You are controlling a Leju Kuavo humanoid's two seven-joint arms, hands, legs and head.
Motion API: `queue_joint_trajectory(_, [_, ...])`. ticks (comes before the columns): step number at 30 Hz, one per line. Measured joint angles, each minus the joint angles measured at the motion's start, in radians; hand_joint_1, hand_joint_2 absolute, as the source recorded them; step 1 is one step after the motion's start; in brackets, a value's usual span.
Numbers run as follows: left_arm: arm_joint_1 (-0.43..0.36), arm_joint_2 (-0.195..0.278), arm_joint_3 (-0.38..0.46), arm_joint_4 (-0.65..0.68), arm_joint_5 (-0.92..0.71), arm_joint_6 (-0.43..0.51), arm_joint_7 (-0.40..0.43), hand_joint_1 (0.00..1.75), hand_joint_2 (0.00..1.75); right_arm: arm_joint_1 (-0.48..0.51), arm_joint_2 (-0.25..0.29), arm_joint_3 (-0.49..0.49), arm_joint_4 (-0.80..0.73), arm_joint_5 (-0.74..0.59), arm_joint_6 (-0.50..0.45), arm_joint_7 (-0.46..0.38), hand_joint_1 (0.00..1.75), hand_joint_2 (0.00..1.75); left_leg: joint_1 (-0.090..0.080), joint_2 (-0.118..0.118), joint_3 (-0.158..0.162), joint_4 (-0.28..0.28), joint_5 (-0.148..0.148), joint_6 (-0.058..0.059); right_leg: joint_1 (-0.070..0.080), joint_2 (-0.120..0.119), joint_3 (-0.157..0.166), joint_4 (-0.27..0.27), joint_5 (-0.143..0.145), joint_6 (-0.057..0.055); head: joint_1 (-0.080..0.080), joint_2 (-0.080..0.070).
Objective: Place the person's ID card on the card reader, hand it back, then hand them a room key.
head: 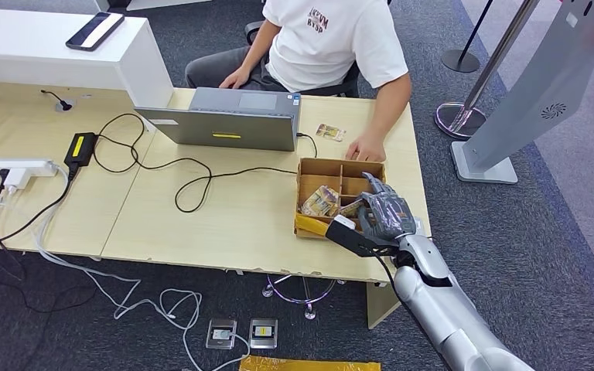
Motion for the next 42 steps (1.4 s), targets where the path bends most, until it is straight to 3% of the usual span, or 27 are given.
queue_joint_trajectory(18, [0.000,-0.004,0.019,0.003,-0.016,0.000,-0.007,0.00,0.00,-0.012,-0.006,-0.005,-0.005,-0.012,-0.014,0.014,1.75,1.75,0.000,0.000,0.000,0.000,0.000,0.000,0.000,0.000,0.000,0.000,0.000,0.000,0.000,0.000])
queue_joint_trajectory(24, [0.000,-0.005,0.042,0.015,-0.021,0.000,-0.036,0.00,0.00,-0.130,-0.040,-0.053,-0.006,-0.044,-0.084,0.003,1.75,1.75,0.000,0.000,0.000,0.000,0.001,0.000,0.000,0.000,0.000,0.000,0.001,0.001,0.000,0.000])
queue_joint_trajectory(30, [-0.001,-0.005,0.070,0.033,-0.021,0.000,-0.053,0.00,0.00,-0.249,-0.081,-0.118,-0.006,-0.063,-0.090,0.001,1.75,1.75,0.000,0.000,0.000,0.001,0.001,0.001,0.000,0.000,0.000,0.000,0.001,0.001,0.000,0.000])
queue_joint_trajectory(42, [-0.003,-0.005,0.093,0.043,-0.020,0.000,-0.058,0.00,0.00,-0.298,-0.107,-0.167,-0.005,-0.066,-0.099,-0.008,1.75,1.75,0.000,0.000,0.000,0.000,0.000,0.000,0.000,0.000,0.000,0.000,0.001,0.001,0.000,0.000])
